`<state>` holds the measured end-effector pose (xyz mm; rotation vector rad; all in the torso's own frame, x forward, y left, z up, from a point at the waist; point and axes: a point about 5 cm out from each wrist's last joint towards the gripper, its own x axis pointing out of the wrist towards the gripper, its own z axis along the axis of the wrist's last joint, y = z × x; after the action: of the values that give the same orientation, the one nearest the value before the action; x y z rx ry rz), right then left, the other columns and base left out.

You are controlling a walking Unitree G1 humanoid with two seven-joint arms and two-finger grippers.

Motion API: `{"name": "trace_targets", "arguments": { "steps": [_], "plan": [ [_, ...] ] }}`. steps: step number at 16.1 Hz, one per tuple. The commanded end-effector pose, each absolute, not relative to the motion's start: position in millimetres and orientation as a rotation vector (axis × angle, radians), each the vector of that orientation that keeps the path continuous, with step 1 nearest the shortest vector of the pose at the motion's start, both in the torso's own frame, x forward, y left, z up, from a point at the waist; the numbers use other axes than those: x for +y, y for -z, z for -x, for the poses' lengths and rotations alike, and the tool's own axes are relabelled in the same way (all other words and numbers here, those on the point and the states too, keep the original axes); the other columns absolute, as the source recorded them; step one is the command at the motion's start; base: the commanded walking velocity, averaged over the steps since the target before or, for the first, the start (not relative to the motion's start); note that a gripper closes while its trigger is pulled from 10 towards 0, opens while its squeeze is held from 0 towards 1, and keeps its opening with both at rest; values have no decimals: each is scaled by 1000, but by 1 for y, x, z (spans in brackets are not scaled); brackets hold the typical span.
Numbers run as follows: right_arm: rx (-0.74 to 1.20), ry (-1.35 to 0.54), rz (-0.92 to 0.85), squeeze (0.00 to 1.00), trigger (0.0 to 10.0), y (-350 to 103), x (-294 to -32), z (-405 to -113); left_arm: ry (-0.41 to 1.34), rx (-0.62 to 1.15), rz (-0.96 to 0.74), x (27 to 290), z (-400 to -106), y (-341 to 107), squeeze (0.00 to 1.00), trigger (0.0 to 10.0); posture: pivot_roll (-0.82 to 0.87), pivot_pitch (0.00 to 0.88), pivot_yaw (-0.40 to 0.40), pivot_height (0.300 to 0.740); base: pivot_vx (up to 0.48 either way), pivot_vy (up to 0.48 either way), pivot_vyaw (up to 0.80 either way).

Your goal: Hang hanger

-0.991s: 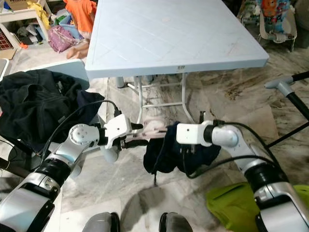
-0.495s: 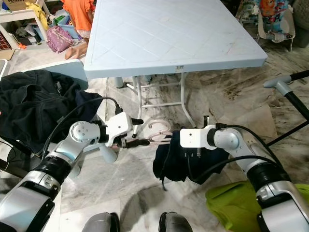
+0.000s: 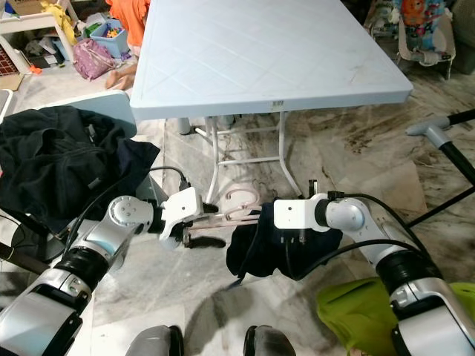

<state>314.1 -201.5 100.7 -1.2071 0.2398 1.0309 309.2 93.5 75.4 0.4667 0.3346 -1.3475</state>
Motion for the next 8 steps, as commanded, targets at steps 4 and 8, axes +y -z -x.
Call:
{"name": "trace_targets", "arguments": {
  "steps": [4,8],
  "plan": [
    [185,-1128,1149,0,10000,-112,-188,-313,1316,348,-513,99,-308,-68,1000,10000,-114,106,-14,740,0,0,0],
    [207,-1195,1111,0,10000,-110,-186,-307,1305,374,-484,101,-310,-68,137,10000,-113,108,-13,740,0,0,0]
  ]
}}
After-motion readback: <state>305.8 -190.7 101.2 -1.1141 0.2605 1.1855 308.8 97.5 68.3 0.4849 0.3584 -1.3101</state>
